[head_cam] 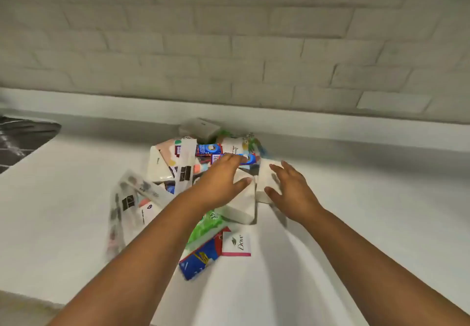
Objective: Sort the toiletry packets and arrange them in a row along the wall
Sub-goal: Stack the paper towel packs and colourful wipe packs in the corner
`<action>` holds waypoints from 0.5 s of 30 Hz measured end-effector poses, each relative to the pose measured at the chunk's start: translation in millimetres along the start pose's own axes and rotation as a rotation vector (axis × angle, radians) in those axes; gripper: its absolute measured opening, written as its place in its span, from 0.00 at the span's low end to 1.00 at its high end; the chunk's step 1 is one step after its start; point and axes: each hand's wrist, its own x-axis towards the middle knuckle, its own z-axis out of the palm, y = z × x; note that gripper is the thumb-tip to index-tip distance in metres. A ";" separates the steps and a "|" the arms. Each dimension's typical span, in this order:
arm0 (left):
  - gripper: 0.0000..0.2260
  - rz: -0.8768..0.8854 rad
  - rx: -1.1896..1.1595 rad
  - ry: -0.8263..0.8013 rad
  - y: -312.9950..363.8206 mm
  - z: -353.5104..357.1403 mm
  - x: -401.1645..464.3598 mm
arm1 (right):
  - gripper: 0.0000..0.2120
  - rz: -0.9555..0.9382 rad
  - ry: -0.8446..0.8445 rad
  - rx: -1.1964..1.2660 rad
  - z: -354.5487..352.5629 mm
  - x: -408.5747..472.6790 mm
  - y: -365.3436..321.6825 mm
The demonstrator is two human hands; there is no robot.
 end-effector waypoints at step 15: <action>0.23 0.239 0.179 -0.291 2.5 61.7 70.1 | 0.34 0.083 -0.162 -0.078 12.3 4.6 28.8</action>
